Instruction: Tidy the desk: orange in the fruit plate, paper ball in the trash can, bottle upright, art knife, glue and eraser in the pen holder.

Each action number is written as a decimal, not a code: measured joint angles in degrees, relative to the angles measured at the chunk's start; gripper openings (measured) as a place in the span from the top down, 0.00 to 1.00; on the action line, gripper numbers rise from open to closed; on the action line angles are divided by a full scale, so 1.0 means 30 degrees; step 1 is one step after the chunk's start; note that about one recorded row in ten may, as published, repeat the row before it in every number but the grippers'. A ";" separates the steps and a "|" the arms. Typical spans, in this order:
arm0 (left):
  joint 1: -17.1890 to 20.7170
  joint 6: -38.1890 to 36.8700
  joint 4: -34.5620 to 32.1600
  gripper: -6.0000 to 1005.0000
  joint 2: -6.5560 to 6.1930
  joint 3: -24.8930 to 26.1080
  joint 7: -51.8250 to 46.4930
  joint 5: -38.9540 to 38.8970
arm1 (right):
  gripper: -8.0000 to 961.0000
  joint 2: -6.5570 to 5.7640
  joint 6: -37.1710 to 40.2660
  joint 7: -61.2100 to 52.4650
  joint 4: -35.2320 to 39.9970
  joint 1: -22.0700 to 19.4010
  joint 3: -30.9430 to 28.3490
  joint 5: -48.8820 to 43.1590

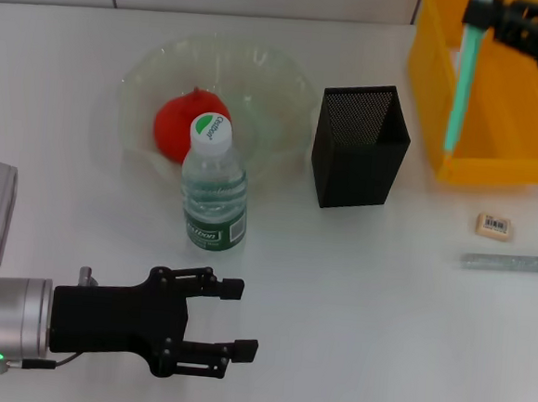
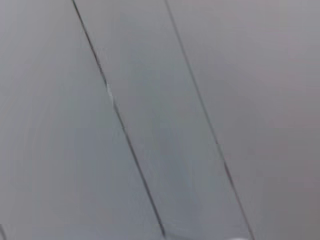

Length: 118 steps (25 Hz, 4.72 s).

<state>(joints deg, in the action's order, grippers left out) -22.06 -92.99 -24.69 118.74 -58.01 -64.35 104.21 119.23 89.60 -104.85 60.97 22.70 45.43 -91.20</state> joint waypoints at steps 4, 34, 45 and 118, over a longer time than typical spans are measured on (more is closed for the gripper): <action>-0.0001 0.0001 0.0025 0.21 0.0011 0.0000 0.0063 -0.0083 | 0.72 -0.0093 0.0042 0.8096 -0.7593 0.1387 -0.1638 0.3457; -0.0033 -0.0134 0.0026 0.21 0.0031 0.0018 0.0093 -0.0140 | 0.42 -0.2231 0.7052 -0.3629 0.3347 0.2767 -0.0628 -0.5607; -0.0275 -0.0050 0.0026 0.21 0.0031 0.0131 -0.0018 -0.0164 | 0.42 -0.1230 0.8742 -1.0809 1.0406 0.3804 0.1431 -1.7197; -0.0646 0.0331 0.0816 0.21 0.0000 -0.0058 0.0361 -0.0020 | 0.29 -0.0046 -0.1816 -1.7195 0.0061 0.5673 0.6185 -2.3376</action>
<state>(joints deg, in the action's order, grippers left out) -24.00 -92.00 -22.24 118.74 -58.18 -63.27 104.15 119.09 84.15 -156.44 61.15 39.72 63.98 -161.33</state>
